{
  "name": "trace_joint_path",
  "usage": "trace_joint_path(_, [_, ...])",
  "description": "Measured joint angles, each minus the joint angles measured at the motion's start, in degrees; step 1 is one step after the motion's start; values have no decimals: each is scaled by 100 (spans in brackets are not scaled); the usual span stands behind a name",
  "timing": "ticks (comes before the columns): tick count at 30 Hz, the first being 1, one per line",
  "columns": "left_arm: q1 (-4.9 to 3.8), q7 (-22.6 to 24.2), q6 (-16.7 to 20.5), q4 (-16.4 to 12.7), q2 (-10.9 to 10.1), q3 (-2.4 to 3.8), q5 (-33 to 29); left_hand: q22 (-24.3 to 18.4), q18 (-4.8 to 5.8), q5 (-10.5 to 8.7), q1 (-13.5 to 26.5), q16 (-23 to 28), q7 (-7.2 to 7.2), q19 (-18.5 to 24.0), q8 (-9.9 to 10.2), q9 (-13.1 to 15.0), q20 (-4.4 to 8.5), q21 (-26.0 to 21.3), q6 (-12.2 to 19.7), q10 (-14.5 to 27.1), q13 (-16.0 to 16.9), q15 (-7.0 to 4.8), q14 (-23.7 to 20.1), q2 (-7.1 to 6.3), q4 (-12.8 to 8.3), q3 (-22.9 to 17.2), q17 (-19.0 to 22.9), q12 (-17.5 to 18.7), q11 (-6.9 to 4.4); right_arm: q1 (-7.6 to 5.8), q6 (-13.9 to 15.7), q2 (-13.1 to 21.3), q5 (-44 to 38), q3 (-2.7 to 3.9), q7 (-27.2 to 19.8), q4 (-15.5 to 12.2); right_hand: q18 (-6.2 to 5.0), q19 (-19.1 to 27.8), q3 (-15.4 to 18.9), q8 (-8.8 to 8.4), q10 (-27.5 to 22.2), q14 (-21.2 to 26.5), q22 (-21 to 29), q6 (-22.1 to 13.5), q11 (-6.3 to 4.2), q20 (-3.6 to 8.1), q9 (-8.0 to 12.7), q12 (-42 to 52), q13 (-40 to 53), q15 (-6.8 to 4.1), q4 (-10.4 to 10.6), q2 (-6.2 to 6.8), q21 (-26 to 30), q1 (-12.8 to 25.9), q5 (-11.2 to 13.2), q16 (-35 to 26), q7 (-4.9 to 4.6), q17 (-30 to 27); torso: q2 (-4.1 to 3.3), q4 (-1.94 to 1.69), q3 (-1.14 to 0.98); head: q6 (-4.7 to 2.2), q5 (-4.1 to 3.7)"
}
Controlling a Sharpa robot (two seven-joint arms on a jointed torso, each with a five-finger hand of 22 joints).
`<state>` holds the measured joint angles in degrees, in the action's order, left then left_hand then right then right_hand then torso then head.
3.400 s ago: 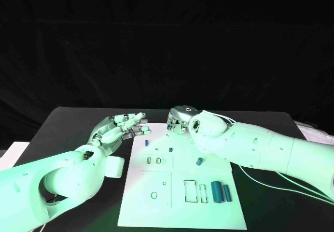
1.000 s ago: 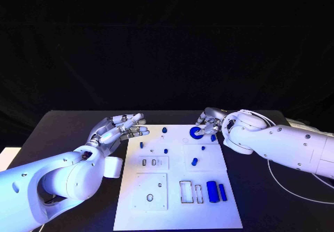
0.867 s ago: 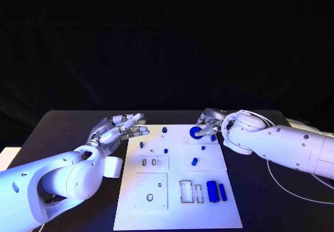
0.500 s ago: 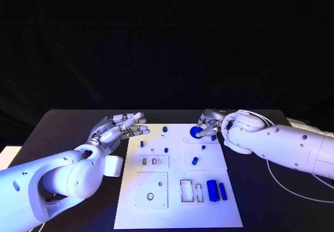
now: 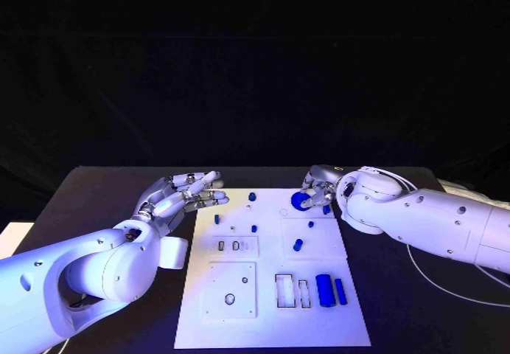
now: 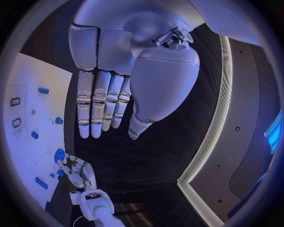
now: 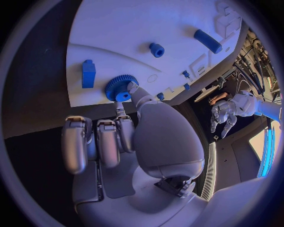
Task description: Assemble the parts on the task board
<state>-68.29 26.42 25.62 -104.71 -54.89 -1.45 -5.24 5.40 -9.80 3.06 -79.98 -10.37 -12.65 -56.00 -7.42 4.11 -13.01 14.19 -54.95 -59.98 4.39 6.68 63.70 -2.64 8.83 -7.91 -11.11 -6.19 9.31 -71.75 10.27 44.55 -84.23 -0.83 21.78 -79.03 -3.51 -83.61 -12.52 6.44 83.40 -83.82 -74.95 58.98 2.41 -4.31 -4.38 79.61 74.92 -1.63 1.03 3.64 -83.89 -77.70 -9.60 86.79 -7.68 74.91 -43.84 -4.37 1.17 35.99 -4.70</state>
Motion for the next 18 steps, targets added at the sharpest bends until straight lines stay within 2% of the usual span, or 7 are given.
trace_joint_path(7, [0, -2, -2, -1, -1, 0, 0, 0, 0, 0, -23, 0, 0, 0, 0, 0, 0, 0, 0, 0, 0, 0, 0, 23, -15, -15, -5, 0, 0, 48, 143, -1, -280, -4, -19, -113, 0, -37, -198, 30, 62, -11, 0, 76, -60, 37, 1, 110, 0, -54, -86, -45, -59, -46, 49, 21, -15, 0, -1, 1, 0, 9, 7])
trace_joint_path(12, [0, -4, -4, -2, -1, 0, 0, 1, 0, 0, -23, 0, 0, 0, 0, 0, 0, 0, 0, 0, 0, 0, 0, 23, -15, -15, -5, 0, 0, 92, 321, 2, -416, -32, -26, -280, 0, -23, -263, 31, 52, -31, 1, 76, -93, 67, 1, 133, -1, -74, -39, -40, -112, -48, -95, 21, -14, -1, -1, -1, 0, 5, 0])
trace_joint_path(15, [0, -4, -5, -2, -1, 0, -1, 1, 0, 0, -23, 0, 0, 0, 0, 0, 0, 0, 0, 0, 0, 0, 0, 23, -15, -15, -5, 0, 0, 101, 432, -2, -457, -38, -31, -435, 7, -39, -279, 32, 61, -31, 1, 77, -102, 83, 1, 132, -1, -74, -23, -55, -112, 106, -136, 21, -14, -1, 1, -4, 0, 4, 3])
trace_joint_path(16, [0, -5, -5, -2, 0, 0, -1, 0, 0, 0, -23, 0, 0, 0, 0, 0, 0, 0, 0, 0, 0, 0, 0, 23, -15, -15, -5, 0, 0, 99, 465, -11, -466, -37, -32, -474, 62, -39, -280, 32, 61, -31, 1, 77, -102, 83, 1, 132, -1, -75, -22, -57, -112, 170, -139, 21, -14, -1, 1, -4, 0, 3, 4])
trace_joint_path(18, [0, -5, -6, -2, 1, 0, -1, -5, 0, 0, -23, 0, 0, 0, 0, 0, 0, 0, 0, 0, 0, 0, 0, 23, -14, -15, -10, 0, 0, 89, 536, -53, -482, -35, -33, -553, 62, -39, -294, 32, 61, -31, 1, 79, -102, 83, 1, 132, -1, -75, -7, -49, -121, 230, -139, 21, -11, -1, 3, -5, 3, -1, 10])
